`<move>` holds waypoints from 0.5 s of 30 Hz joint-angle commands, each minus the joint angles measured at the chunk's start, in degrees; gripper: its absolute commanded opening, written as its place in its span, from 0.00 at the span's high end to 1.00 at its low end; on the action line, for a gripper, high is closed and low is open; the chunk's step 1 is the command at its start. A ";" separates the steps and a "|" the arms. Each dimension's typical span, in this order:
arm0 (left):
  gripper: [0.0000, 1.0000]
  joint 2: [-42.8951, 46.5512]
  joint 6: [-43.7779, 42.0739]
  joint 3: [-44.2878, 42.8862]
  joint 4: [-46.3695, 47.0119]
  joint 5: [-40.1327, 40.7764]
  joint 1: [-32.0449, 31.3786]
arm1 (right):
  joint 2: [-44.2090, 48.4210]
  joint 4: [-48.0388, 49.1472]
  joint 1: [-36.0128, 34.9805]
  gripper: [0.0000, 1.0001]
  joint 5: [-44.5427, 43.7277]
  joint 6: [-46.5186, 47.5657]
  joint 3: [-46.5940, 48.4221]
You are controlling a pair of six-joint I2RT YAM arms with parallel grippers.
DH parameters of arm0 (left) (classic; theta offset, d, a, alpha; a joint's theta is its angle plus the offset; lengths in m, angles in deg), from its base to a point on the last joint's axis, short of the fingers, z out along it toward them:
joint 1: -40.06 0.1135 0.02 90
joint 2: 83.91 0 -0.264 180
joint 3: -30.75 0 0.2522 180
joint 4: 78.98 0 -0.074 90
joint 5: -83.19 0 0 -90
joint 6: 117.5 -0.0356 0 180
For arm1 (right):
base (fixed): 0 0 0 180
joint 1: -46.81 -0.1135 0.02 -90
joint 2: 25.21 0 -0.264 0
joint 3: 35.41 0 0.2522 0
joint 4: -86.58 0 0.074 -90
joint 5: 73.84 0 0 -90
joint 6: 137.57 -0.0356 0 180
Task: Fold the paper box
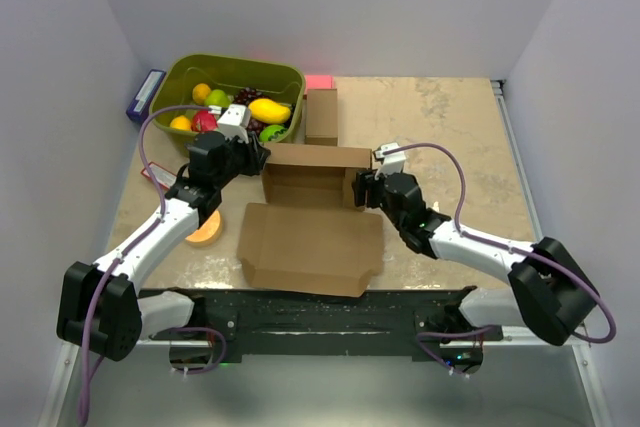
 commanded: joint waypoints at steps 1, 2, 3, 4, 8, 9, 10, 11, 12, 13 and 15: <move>0.70 -0.46 -1.86 -0.14 -5.50 -1.04 -0.35 | -2.57 7.98 -0.13 0.35 -1.11 0.93 0.88; 0.70 -0.46 -1.86 -0.14 -5.50 -0.95 -0.35 | -3.01 8.43 -0.13 0.35 -1.11 0.75 0.97; 0.70 -0.55 -1.86 -0.14 -5.50 -0.95 -0.35 | -3.79 8.96 -0.22 0.36 -1.20 0.57 0.97; 0.70 -0.55 -1.86 -0.14 -5.50 -0.95 -0.35 | -4.15 9.83 -0.13 0.36 -1.29 0.49 0.97; 0.70 -0.64 -1.86 -0.14 -5.50 -1.21 -0.35 | -5.56 10.37 -0.13 0.45 -2.69 -0.74 1.23; 0.70 -0.64 -1.86 -0.22 -5.50 -1.13 -0.35 | -5.99 10.02 -0.22 0.50 -3.91 -1.01 1.49; 0.70 -0.64 -1.78 -0.14 -5.50 -1.21 -0.35 | -6.87 8.88 -0.13 0.52 -4.71 -1.27 2.19; 0.70 -0.64 -1.78 -0.22 -5.50 -1.30 -0.35 | -7.31 8.44 -0.13 0.53 -5.15 -1.97 2.37; 0.70 -0.55 -1.78 -0.22 -5.50 -1.30 -0.35 | -7.75 8.52 -0.22 0.55 -6.20 -2.15 2.55; 0.70 -0.55 -1.78 -0.22 -5.50 -1.30 -0.35 | -8.45 8.78 -0.13 0.57 -6.73 -2.24 2.46; 0.70 -0.46 -1.69 -0.22 -5.41 -1.48 -0.35 | -9.16 8.87 -0.13 0.59 -7.52 -3.12 2.38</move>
